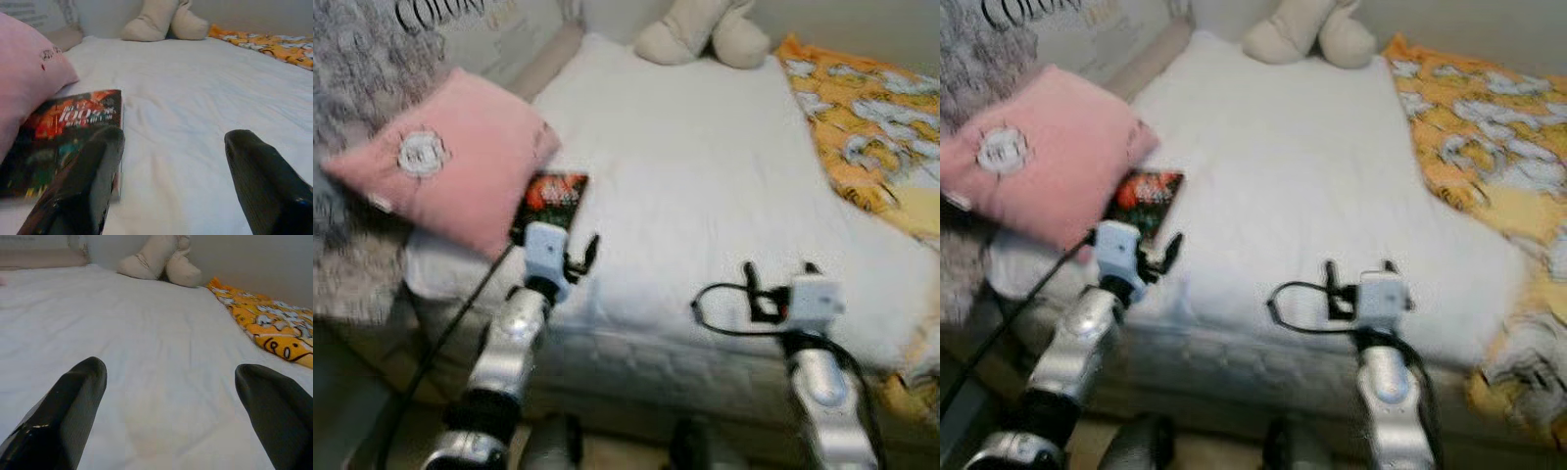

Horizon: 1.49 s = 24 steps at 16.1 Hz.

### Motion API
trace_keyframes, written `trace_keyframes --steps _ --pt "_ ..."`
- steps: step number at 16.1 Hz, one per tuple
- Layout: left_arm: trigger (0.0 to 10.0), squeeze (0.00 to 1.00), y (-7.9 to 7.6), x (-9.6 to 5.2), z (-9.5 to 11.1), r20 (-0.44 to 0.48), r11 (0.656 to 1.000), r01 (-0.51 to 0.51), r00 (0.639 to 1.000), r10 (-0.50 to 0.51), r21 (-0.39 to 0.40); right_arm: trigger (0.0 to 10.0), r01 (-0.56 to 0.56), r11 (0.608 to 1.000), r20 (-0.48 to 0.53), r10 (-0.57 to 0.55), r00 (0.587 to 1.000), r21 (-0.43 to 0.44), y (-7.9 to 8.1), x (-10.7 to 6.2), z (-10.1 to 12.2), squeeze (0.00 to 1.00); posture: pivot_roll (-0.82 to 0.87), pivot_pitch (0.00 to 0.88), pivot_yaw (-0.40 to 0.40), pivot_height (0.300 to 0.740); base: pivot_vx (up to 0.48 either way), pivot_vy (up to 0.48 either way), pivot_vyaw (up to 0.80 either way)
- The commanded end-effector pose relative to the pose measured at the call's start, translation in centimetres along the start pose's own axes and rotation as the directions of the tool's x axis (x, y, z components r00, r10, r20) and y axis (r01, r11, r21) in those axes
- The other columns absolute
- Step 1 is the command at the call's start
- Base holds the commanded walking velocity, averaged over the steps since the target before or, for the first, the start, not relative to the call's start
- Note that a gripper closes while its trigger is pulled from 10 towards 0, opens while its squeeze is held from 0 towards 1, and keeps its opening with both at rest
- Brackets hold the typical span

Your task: Clean up the room

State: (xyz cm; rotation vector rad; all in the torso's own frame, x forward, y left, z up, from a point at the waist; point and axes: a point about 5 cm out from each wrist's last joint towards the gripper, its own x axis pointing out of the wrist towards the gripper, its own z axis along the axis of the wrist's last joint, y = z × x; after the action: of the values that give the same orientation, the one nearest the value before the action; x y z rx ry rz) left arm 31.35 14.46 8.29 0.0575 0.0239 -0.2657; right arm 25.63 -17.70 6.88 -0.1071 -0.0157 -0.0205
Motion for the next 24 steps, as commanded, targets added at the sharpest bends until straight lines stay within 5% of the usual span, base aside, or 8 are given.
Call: trace_keyframes --steps 1,5,13,18,24 --pt "10.0 0.0 -0.3 0.5 1.1 0.048 1.0 0.017 0.999 -0.017 -0.004 10.0 0.01 1.0 0.016 -0.009 1.0 -0.022 -0.6 0.2 0.3 0.0 0.03 0.0 -0.029 0.629 0.0 0.0 -0.8" --pt "10.0 0.0 -1.0 0.5 1.3 0.076 0.999 0.034 0.997 -0.033 -0.005 10.0 -0.011 0.997 0.09 0.019 0.996 -0.081 -0.4 0.0 1.1 0.0 0.04 0.0 -0.038 0.629 0.0 0.0 -0.37" --pt "10.0 0.0 -1.3 0.9 1.1 0.069 0.998 0.063 0.996 -0.064 0.027 10.0 0.005 0.999 0.052 -0.003 0.999 -0.042 -0.6 0.0 0.3 0.0 0.03 0.0 -0.037 0.697 0.0 0.0 -0.06" --pt "10.0 0.0 -2.6 0.7 1.0 0.086 0.99 0.141 0.986 -0.143 0.027 10.0 0.014 0.999 0.037 -0.012 0.999 -0.041 -0.9 -0.5 0.0 0.0 0.02 0.0 -0.033 0.74 0.0 -0.48 -0.36" --pt "10.0 0.0 -3.1 0.5 1.1 0.11 0.983 0.182 0.977 -0.183 0.018 10.0 0.019 0.999 0.028 -0.018 0.999 -0.051 -1.0 -0.6 -0.1 0.0 0.01 0.0 -0.027 0.74 0.0 -0.399 -0.15"
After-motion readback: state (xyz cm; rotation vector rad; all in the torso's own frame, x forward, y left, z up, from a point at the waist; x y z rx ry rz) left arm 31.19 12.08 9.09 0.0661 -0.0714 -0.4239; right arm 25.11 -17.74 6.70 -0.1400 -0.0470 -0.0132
